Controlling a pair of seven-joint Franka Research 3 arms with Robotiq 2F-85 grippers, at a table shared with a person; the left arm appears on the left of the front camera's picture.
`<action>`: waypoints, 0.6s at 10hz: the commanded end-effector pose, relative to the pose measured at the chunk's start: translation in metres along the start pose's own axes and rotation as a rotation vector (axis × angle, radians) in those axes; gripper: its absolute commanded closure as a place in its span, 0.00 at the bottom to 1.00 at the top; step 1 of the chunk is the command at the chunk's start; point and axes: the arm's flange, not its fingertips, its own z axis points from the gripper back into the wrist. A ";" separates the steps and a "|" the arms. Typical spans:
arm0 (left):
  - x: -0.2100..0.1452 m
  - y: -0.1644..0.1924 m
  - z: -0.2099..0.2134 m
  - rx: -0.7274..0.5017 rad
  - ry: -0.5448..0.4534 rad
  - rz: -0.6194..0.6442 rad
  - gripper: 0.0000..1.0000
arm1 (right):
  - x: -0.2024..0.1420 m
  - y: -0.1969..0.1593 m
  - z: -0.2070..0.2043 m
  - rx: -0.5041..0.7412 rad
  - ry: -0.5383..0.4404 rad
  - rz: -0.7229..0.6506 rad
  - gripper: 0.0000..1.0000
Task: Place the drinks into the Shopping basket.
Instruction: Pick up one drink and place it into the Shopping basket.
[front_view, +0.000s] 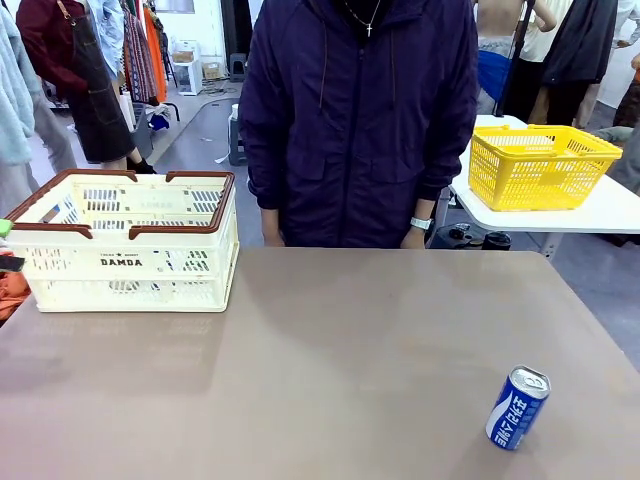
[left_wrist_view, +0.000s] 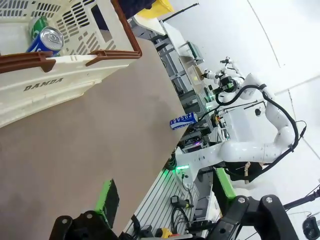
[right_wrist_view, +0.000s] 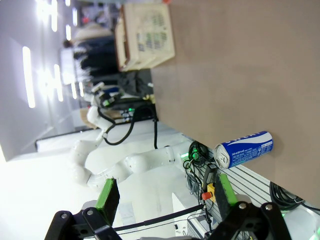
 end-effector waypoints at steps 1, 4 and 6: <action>-0.002 -0.003 0.001 -0.007 0.004 -0.008 0.00 | -0.002 0.003 0.001 -0.006 0.008 -0.009 0.00; -0.002 -0.003 0.001 -0.007 0.004 -0.008 0.00 | -0.002 0.003 0.001 -0.006 0.008 -0.009 0.00; -0.002 -0.003 0.001 -0.007 0.004 -0.008 0.00 | -0.002 0.003 0.001 -0.006 0.008 -0.009 0.00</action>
